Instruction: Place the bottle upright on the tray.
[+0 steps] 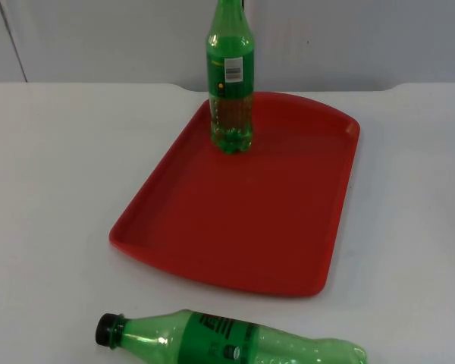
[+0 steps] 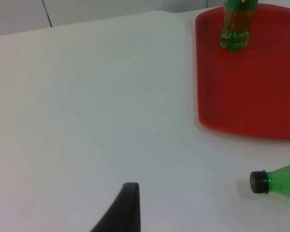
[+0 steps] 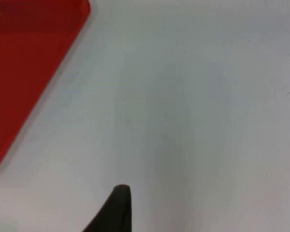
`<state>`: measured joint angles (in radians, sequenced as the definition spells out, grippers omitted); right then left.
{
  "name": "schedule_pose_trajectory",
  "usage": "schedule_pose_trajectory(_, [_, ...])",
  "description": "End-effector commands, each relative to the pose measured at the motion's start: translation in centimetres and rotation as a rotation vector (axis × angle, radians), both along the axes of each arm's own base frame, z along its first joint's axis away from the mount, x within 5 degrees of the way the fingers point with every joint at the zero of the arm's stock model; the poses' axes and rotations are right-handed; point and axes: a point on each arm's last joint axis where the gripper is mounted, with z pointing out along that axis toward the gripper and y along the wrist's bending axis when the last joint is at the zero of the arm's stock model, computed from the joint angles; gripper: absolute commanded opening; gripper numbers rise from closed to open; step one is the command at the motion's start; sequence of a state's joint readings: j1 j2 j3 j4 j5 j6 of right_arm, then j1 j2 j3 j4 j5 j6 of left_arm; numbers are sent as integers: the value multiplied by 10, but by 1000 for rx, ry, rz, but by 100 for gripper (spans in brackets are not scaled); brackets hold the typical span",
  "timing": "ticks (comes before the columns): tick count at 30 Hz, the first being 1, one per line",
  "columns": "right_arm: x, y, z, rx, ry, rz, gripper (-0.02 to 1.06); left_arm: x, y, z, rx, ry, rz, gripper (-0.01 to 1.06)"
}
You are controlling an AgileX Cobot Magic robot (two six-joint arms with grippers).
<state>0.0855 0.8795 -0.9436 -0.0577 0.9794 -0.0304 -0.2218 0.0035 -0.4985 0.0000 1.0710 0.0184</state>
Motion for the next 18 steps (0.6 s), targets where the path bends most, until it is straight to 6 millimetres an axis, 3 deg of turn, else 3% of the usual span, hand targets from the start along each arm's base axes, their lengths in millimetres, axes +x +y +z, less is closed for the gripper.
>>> schedule_pose_trajectory(1, [10, 1, 2, 3, 15, 15, 105, 0, -1, -1, -2, 4, -4, 105])
schedule_pose_trajectory(8, [52, 18, -13, 14, 131, 115, 105, 0, -1, -1, -2, 4, -4, 105])
schedule_pose_trajectory(13, [67, 30, -23, -4, 183, 174, 105, 0, -1, -1, -2, 4, -4, 105])
schedule_pose_trajectory(18, [86, 63, -49, -32, 269, 294, 105, 0, -1, -1, -2, 4, -4, 105])
